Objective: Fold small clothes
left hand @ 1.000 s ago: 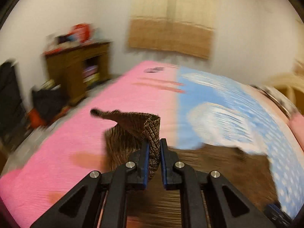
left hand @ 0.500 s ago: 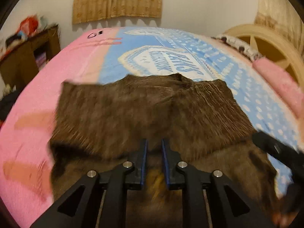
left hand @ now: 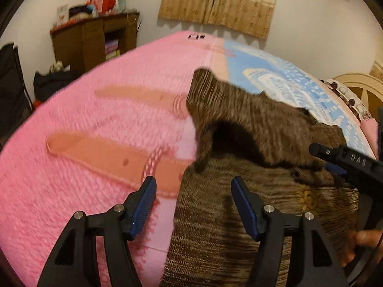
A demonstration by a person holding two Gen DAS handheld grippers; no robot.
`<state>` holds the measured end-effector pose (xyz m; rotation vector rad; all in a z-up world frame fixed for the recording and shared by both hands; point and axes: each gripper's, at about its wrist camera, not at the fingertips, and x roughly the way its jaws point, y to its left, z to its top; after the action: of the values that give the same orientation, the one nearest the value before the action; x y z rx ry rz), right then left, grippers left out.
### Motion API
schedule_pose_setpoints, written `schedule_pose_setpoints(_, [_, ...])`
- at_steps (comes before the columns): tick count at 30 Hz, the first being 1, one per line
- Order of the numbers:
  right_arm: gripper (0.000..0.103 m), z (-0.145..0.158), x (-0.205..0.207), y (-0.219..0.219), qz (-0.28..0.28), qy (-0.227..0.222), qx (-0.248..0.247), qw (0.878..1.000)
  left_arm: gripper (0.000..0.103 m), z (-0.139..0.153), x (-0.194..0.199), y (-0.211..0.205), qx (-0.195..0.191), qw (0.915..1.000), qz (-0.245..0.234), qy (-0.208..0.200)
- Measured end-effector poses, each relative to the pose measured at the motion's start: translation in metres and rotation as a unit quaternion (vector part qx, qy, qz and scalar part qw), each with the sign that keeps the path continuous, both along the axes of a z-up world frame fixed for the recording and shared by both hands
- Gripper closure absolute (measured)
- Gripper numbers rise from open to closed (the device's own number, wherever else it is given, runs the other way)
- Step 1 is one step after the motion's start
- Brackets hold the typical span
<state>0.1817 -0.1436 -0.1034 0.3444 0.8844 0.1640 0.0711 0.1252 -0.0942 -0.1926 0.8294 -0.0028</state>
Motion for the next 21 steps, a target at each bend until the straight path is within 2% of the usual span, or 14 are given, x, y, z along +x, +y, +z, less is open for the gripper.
schedule_pose_setpoints(1, [0.072, 0.001, -0.001, 0.005, 0.007, -0.005, -0.019, 1.0, 0.037, -0.002, 0.001, -0.001, 0.0, 1.0, 0.002, -0.001])
schedule_pose_setpoints(2, [0.079, -0.001, 0.0, 0.012, 0.026, -0.001, -0.039, 0.999, 0.037, -0.001, 0.001, -0.002, 0.004, 1.0, 0.006, -0.006])
schedule_pose_setpoints(3, [0.08, -0.002, 0.001, 0.016, 0.034, 0.001, -0.05, 0.998, 0.037, 0.0, 0.003, -0.005, 0.007, 0.9999, 0.009, -0.007])
schedule_pose_setpoints(5, [0.089, 0.002, 0.001, 0.018, 0.045, -0.005, -0.067, 0.997, 0.037, 0.0, 0.003, -0.004, 0.01, 0.9997, 0.022, -0.009])
schedule_pose_setpoints(8, [0.093, 0.022, -0.005, 0.003, 0.032, -0.037, -0.069, 0.996, 0.037, -0.003, 0.003, 0.004, -0.001, 0.9992, 0.04, -0.009])
schedule_pose_setpoints(11, [0.093, 0.037, -0.013, -0.012, 0.029, -0.064, -0.081, 0.994, 0.037, -0.003, 0.004, 0.005, -0.005, 0.9988, 0.047, -0.011])
schedule_pose_setpoints(15, [0.089, 0.019, -0.01, -0.022, 0.011, -0.037, -0.113, 0.993, 0.037, -0.002, 0.007, -0.002, 0.021, 0.9983, 0.055, -0.005])
schedule_pose_setpoints(16, [0.089, 0.008, -0.008, -0.028, 0.005, -0.015, -0.104, 0.994, 0.037, -0.002, 0.009, -0.001, 0.024, 0.9981, 0.056, -0.004])
schedule_pose_setpoints(18, [0.089, 0.001, -0.01, -0.036, -0.003, -0.004, -0.077, 0.997, 0.037, 0.009, 0.009, 0.0, 0.027, 0.9981, 0.054, -0.014])
schedule_pose_setpoints(19, [0.089, 0.003, -0.013, -0.038, 0.0, -0.012, -0.063, 0.998, 0.037, 0.014, 0.008, 0.001, 0.026, 0.998, 0.05, -0.027])
schedule_pose_setpoints(21, [0.08, 0.012, -0.02, -0.032, 0.008, -0.039, -0.058, 0.998, 0.037, 0.025, 0.014, -0.003, 0.033, 0.9979, 0.038, -0.04])
